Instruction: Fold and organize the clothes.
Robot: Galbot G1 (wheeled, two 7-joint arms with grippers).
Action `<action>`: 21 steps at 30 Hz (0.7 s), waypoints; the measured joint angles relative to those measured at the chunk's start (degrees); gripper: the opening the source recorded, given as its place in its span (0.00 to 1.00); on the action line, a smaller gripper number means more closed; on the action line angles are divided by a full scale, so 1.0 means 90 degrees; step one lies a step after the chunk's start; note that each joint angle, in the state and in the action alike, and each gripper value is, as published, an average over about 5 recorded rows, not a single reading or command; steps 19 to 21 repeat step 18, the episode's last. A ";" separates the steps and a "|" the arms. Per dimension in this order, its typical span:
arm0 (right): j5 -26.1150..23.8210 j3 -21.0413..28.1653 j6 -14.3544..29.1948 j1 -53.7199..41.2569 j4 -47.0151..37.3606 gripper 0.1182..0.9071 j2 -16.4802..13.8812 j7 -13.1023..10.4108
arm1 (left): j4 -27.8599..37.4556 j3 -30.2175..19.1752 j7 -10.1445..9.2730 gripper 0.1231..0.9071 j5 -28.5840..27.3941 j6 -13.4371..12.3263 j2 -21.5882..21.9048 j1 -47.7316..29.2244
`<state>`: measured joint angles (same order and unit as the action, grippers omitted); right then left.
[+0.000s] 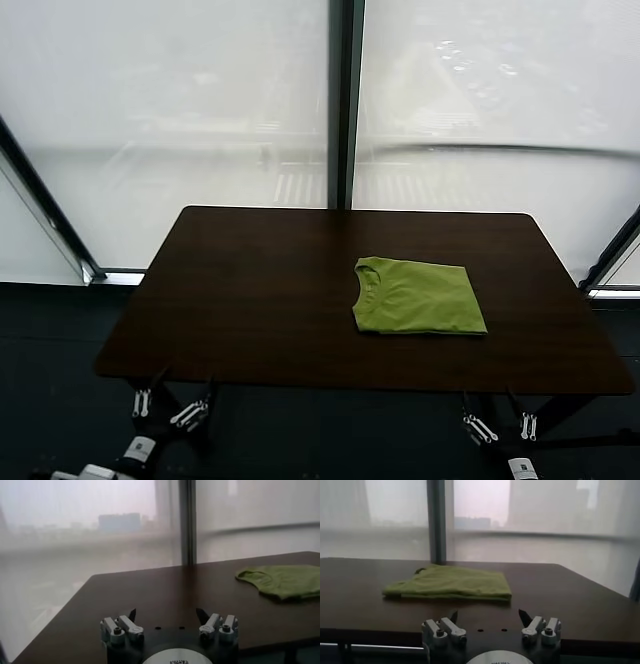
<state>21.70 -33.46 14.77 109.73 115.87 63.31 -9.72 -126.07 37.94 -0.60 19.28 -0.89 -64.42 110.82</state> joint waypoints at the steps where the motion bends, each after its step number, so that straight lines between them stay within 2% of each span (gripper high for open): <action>1: -0.0001 0.0004 -0.0014 -0.0003 0.0007 1.00 0.0000 0.0000 | -0.0003 0.0012 0.0002 1.00 0.0000 0.0000 0.0000 0.0011; 21: -0.0008 0.0007 -0.0091 0.0024 0.0048 1.00 0.0000 -0.0012 | -0.0007 0.0016 0.0001 1.00 -0.0005 0.0032 0.0025 -0.0008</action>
